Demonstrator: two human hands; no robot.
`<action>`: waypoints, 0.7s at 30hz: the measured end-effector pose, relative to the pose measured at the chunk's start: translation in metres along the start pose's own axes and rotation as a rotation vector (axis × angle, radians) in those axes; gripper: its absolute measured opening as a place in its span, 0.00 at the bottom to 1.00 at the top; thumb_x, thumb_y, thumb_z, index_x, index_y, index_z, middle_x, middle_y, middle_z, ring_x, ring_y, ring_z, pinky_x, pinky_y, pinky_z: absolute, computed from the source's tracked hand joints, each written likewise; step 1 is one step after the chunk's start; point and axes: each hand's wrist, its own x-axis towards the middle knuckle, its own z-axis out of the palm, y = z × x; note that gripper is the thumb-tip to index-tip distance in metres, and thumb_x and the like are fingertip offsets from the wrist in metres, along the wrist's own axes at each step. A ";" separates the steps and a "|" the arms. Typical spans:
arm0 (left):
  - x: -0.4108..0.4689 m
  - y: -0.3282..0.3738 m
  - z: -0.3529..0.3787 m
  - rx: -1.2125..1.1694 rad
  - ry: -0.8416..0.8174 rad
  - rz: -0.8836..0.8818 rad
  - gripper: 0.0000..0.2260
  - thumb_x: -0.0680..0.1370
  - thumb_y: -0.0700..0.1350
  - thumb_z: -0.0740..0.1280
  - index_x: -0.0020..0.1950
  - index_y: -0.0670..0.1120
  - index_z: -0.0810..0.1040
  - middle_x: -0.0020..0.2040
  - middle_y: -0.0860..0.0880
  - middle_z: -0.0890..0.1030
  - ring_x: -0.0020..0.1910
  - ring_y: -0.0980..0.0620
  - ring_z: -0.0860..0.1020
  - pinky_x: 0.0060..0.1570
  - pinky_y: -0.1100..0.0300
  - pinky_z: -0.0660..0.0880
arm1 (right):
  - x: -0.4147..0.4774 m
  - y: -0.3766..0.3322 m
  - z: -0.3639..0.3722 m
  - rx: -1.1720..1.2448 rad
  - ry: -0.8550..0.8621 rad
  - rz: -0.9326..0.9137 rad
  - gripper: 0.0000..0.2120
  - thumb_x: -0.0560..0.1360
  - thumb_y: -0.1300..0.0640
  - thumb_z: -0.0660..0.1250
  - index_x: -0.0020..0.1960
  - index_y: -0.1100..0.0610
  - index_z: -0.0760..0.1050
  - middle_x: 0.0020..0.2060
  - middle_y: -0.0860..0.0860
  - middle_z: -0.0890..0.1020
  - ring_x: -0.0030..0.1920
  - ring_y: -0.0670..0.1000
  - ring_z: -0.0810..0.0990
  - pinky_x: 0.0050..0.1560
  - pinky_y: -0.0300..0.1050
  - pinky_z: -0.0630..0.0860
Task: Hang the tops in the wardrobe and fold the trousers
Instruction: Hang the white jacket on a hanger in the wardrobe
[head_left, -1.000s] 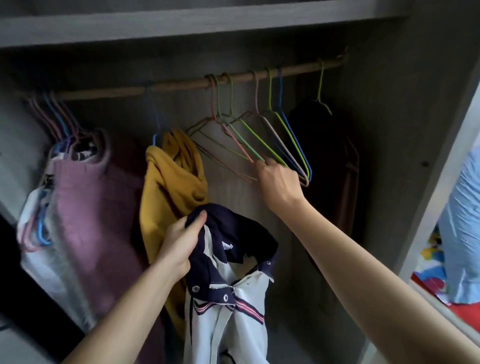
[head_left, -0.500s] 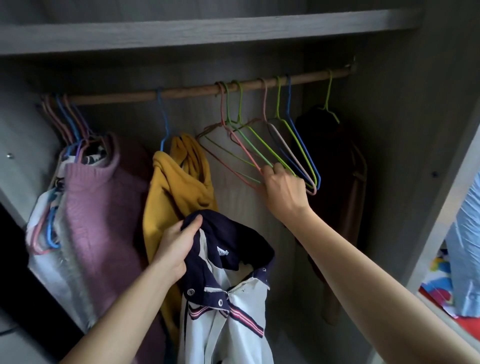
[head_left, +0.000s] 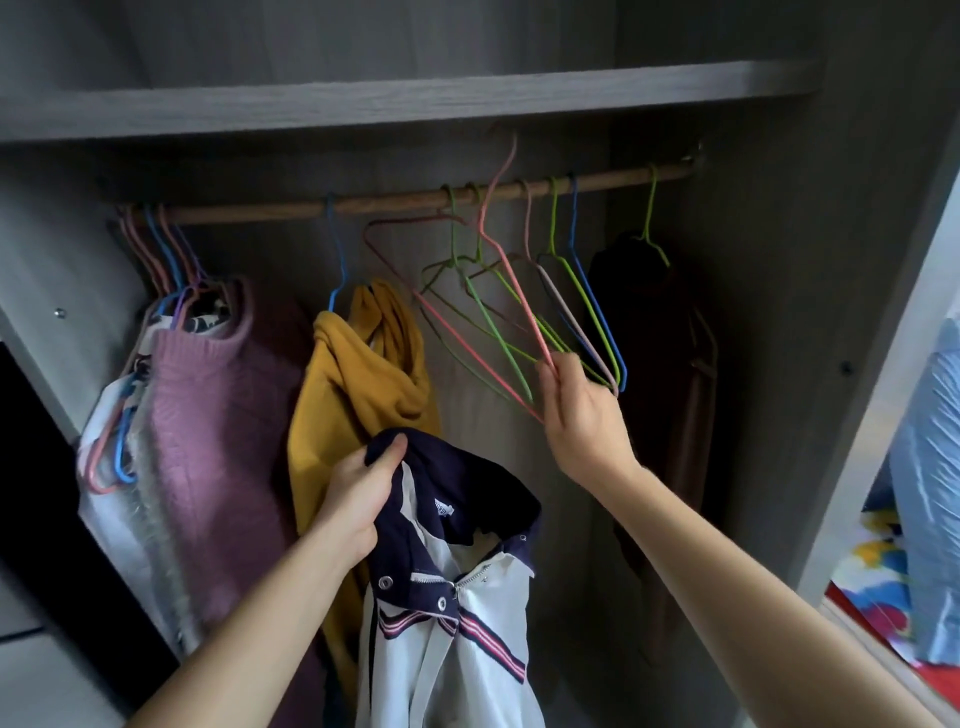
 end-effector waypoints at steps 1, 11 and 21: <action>-0.001 -0.001 0.002 0.017 -0.001 0.002 0.08 0.77 0.51 0.72 0.49 0.47 0.83 0.43 0.50 0.87 0.41 0.52 0.85 0.38 0.59 0.78 | -0.015 0.004 -0.003 0.037 -0.001 0.017 0.10 0.85 0.53 0.55 0.56 0.60 0.70 0.28 0.47 0.75 0.26 0.53 0.75 0.27 0.47 0.67; -0.018 -0.004 0.052 0.205 -0.052 -0.025 0.30 0.66 0.76 0.66 0.52 0.52 0.81 0.46 0.51 0.84 0.43 0.55 0.80 0.44 0.59 0.78 | -0.151 0.042 -0.031 0.278 -0.264 0.186 0.09 0.84 0.47 0.53 0.52 0.49 0.69 0.36 0.32 0.78 0.31 0.40 0.78 0.29 0.29 0.69; -0.034 -0.029 0.070 0.350 -0.205 0.181 0.19 0.73 0.59 0.71 0.42 0.43 0.81 0.38 0.43 0.83 0.37 0.48 0.79 0.39 0.54 0.76 | -0.115 0.034 -0.055 0.869 -0.234 0.691 0.28 0.69 0.40 0.75 0.65 0.47 0.72 0.42 0.50 0.84 0.41 0.51 0.83 0.41 0.44 0.81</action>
